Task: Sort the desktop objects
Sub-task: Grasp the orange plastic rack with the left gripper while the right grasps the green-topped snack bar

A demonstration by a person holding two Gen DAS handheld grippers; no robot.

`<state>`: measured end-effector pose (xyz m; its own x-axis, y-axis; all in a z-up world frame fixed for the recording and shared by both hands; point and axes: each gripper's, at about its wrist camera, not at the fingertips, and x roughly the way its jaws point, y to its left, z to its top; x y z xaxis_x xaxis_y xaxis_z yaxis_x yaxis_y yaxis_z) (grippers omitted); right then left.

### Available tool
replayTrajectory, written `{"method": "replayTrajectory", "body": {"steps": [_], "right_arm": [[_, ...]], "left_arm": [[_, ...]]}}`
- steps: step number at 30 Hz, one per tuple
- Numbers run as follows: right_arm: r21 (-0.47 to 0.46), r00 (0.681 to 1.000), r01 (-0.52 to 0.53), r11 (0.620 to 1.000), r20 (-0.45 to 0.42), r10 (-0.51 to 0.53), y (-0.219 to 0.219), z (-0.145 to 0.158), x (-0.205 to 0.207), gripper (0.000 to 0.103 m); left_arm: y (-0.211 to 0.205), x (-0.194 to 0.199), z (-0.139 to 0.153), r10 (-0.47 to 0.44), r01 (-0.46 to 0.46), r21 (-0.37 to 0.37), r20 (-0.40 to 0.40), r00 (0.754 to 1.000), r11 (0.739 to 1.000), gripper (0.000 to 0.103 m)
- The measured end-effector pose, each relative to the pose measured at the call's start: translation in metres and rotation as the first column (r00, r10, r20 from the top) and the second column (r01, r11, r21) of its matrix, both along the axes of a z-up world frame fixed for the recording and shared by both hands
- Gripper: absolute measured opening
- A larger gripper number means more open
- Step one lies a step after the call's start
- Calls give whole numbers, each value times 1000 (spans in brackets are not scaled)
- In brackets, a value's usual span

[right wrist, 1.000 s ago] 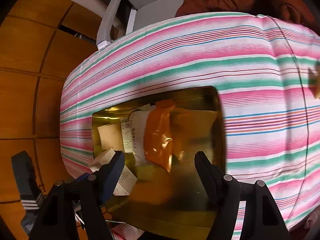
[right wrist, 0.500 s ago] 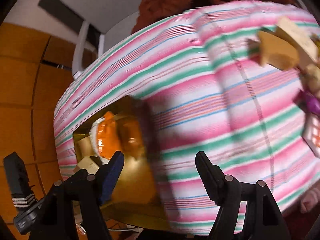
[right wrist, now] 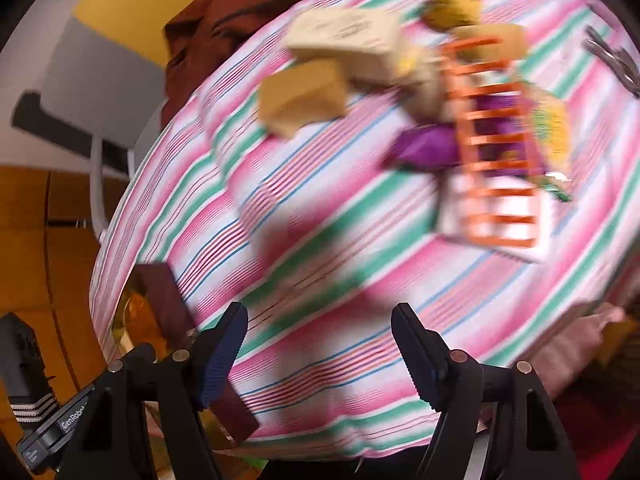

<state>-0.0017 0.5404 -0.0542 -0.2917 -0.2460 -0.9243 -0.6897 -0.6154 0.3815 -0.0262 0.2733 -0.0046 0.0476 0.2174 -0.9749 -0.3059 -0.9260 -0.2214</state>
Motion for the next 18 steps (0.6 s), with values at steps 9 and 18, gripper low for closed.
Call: {"method": "replayTrajectory", "body": {"steps": [9,18], "right_arm": [[47,976,216,975,11,-217,105,-1,69,75],[46,957,284,958,46,-286,186,-24,80,75]], "left_arm": [[138,28,-10,-236,233,73,43,971,970,61],[236,51,-31,-361,351,94,110,926,931,61]]}}
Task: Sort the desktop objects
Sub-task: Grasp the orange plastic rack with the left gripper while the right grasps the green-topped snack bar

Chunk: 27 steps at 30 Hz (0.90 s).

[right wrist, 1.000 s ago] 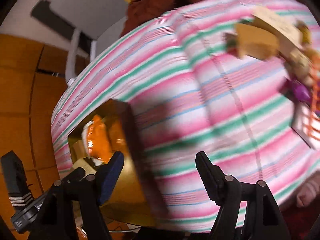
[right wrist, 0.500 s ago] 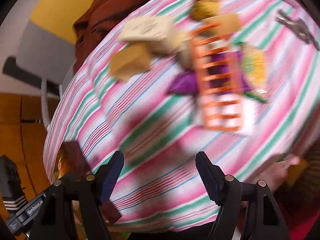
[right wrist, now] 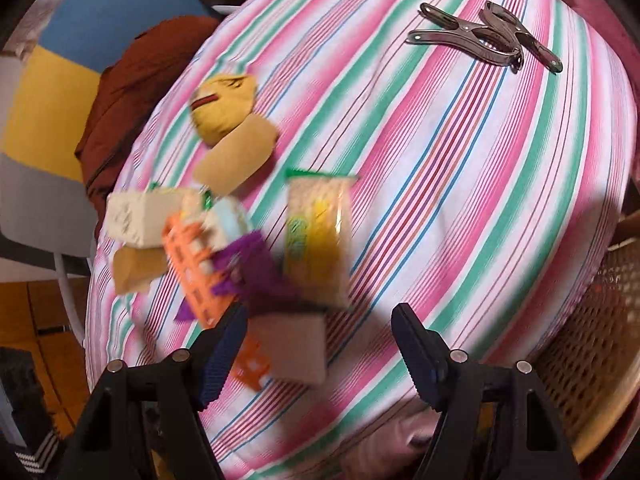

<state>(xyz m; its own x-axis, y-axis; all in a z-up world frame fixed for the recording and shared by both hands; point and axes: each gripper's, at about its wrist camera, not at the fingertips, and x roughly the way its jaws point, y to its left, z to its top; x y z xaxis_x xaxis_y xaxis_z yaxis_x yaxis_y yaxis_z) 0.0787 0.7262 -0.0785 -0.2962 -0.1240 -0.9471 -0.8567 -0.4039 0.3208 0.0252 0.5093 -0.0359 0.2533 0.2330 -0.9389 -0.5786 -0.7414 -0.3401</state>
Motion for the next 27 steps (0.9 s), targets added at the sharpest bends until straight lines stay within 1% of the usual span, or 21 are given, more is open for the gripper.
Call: {"method": "replayTrajectory", "body": {"steps": [4,5,7,12,16,21,22,24,26,27], "right_arm": [[-32,1000,13,999,12,-12,20,-13,-1,76],[-43,1000,15,999,10,-15,24,-16,-3,78],[-61,1000,3,998,22,-2,30,-26,-11,78],[-53,998,-38,998,39,40,37,-34,-32,78],[-41,994,-74,996,73,77,40,-43,-49,78],[-42,985,-112,993,124,117,40,-55,-62,77],[-44,979,-128,991,151,133,40,-60,-62,74],[-35,982,-121,992,143,125,43,-60,-57,67],[-34,984,-113,993,137,117,47,-58,-50,54],[-36,984,-115,993,132,118,49,-57,-46,49]], "left_arm": [[29,0,-18,-39,39,-31,10,999,999,62],[36,0,-22,-56,56,-43,0,998,997,62],[42,-1,-26,-69,68,-53,-9,998,996,62],[50,-9,-41,-51,52,-73,15,999,996,62],[51,-13,-54,-35,40,-93,56,998,995,62],[56,-13,-59,-18,24,-94,73,997,995,63],[56,-13,-59,-20,27,-98,76,997,995,63],[61,-10,-61,-31,41,-105,92,995,994,63],[65,-7,-63,-37,48,-113,98,994,992,63],[66,-6,-64,-37,49,-115,103,994,992,63]]}}
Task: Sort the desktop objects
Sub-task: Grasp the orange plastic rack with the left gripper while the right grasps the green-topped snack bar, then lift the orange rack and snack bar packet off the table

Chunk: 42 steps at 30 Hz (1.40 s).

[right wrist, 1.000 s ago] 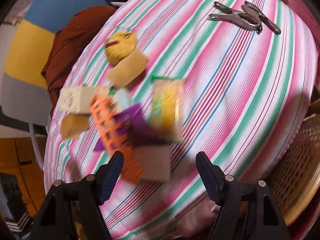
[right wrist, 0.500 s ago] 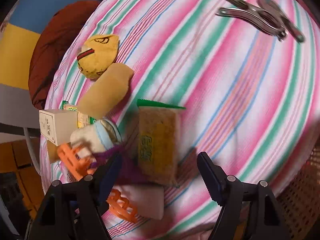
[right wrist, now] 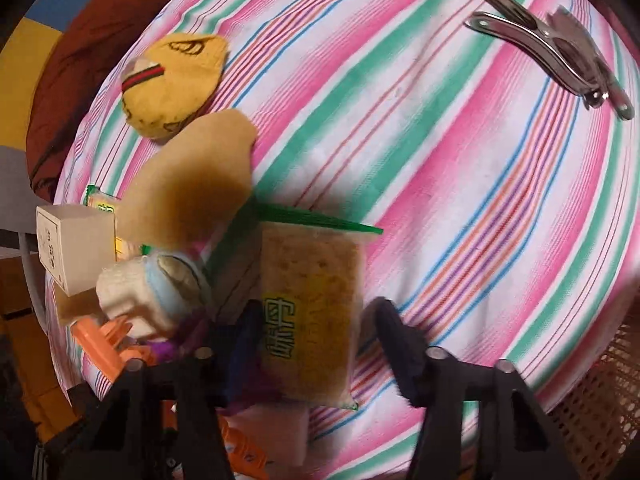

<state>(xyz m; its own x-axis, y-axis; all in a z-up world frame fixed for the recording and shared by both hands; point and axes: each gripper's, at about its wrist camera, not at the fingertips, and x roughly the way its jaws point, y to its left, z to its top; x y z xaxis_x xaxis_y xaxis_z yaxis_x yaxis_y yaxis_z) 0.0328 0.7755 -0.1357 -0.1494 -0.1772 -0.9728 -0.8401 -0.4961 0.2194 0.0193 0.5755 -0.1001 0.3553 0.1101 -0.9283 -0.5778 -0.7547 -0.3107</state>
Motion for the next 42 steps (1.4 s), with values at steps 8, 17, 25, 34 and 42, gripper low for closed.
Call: {"method": "replayTrajectory", "body": {"steps": [8,17,25,34,42], "right_arm": [[14,999,8,1000,32,-9,6,5,32,47],[4,998,51,999,21,-51,10,6,53,46],[-40,991,137,990,-2,-137,19,9,73,46],[-42,980,184,982,-65,-186,22,34,92,46],[-21,981,144,989,-132,-146,-1,66,86,46]], "left_arm": [[16,19,0,-70,65,-62,-80,994,996,66],[10,33,7,-137,129,-62,-154,979,990,56],[-12,47,24,-190,195,35,-122,974,980,19],[-50,19,41,-54,67,135,-99,994,989,17],[-136,12,61,70,-51,215,-83,994,975,17]]}}
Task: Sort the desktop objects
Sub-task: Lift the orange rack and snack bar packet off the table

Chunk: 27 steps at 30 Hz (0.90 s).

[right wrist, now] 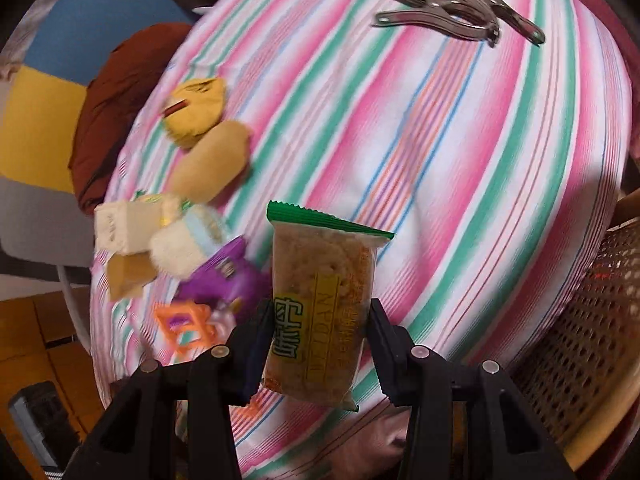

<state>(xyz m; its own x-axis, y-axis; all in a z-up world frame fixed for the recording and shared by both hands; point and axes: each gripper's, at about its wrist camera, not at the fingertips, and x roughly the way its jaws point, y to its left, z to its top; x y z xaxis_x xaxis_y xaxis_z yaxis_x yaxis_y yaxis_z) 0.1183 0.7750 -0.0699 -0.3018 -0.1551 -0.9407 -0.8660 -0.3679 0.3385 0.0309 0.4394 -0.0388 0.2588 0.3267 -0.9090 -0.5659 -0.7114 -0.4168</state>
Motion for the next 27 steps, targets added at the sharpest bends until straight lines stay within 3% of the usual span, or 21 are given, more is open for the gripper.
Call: {"method": "replayTrajectory", "body": {"steps": [3,5,7,10,12,14,18,27], "right_arm": [[9,1000,-18,1000,-14,18,-45,11,-6,46],[16,1000,-17,1000,-21,17,-72,16,-8,46],[29,1000,-14,999,-20,14,-77,17,-8,46],[37,1000,-15,999,-15,16,-91,19,-13,46],[31,1000,-9,999,-6,9,-101,9,-23,46],[22,1000,6,1000,2,-6,-92,16,-2,46],[19,1000,16,1000,12,-16,-89,11,5,46],[11,999,-27,1000,28,26,-68,5,4,46]], "left_arm": [[-27,-3,5,23,-24,4,27,999,1000,14],[-35,-1,7,28,-28,2,20,999,1000,18],[-36,1,6,17,-17,15,21,1000,1000,36],[-26,7,-1,-2,2,12,19,1000,1000,50],[-14,11,-12,-15,16,-18,32,999,1000,50],[-1,14,-20,-39,40,-35,49,998,999,50],[30,24,-30,-111,112,-77,11,994,991,52],[74,23,-57,-108,104,-169,-10,994,980,50]]}}
